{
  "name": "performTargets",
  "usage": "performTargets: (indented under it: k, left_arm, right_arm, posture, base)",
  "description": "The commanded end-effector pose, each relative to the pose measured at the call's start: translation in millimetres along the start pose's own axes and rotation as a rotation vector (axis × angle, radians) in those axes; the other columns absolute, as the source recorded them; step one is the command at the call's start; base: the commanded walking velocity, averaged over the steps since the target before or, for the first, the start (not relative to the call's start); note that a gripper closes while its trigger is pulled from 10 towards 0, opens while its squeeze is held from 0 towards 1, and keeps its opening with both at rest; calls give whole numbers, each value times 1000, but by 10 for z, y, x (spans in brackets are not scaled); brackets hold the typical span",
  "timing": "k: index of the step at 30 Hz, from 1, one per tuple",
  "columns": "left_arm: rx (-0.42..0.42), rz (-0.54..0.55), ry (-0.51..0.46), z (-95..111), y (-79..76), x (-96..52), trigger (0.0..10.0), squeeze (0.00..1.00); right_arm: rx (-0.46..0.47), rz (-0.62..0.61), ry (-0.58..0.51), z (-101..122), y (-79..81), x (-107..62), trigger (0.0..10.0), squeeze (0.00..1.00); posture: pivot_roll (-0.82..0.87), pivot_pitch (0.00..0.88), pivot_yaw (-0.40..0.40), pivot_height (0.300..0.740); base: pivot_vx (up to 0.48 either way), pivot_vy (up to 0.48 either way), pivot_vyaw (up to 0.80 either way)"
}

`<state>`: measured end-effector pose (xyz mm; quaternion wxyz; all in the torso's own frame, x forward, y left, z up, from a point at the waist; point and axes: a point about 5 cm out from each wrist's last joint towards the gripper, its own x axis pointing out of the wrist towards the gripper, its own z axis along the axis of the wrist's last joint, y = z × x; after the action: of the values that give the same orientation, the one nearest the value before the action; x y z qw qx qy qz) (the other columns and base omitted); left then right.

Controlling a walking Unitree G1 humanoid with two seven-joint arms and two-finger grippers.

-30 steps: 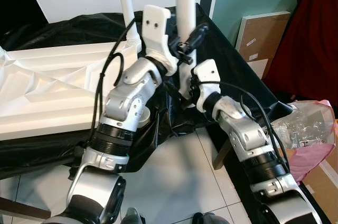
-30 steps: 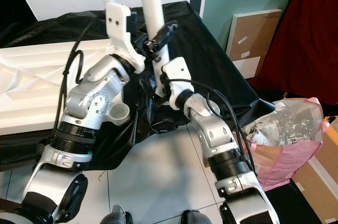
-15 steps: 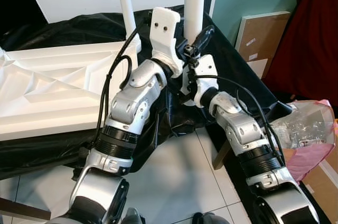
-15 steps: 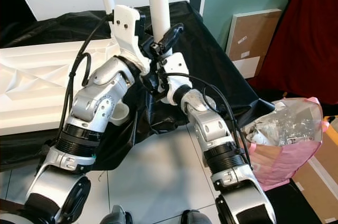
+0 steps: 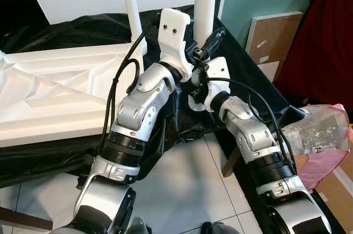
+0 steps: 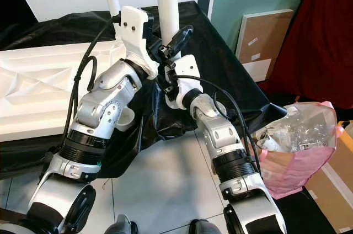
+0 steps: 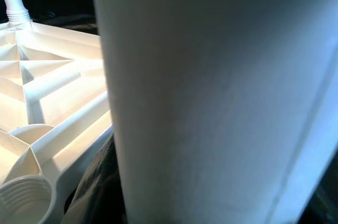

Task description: Building children table

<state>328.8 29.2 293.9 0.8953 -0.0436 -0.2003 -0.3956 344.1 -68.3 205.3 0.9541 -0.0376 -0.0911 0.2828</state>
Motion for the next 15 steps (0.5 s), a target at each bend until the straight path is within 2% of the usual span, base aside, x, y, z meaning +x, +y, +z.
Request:
performTargets:
  k: [1,3,4,9,10,15]
  left_arm:
    - [7,-17,-18,13,-39,2,10000,0]
    - [-2,-17,-18,9,-34,-4,10000,0]
    - [-15,-15,-21,8,-24,-13,10000,1000]
    - [-14,17,-39,29,22,-30,10000,1000]
    - [-12,36,-50,45,47,-35,10000,0]
    - [-7,67,-70,75,91,-57,10000,0]
  right_arm:
    - [21,1,7,-27,21,-13,0,0]
    - [31,-11,12,-40,17,-16,353,0]
    - [43,-25,16,-52,13,-18,10000,0]
    - [70,-63,22,-67,-2,-12,10000,0]
    - [81,-79,23,-71,-12,-9,10000,0]
    - [99,-118,22,-78,-47,-10,10000,0]
  posture:
    - [-26,66,-18,740]
    - [-27,65,-18,740]
    - [-26,62,-17,740]
    - [-25,60,-17,740]
    - [-25,58,-17,740]
    - [-24,53,-21,740]
  base:
    - [0,0,0]
    - [0,0,0]
    - [0,0,0]
    - [0,0,0]
    - [0,0,0]
    - [0,0,0]
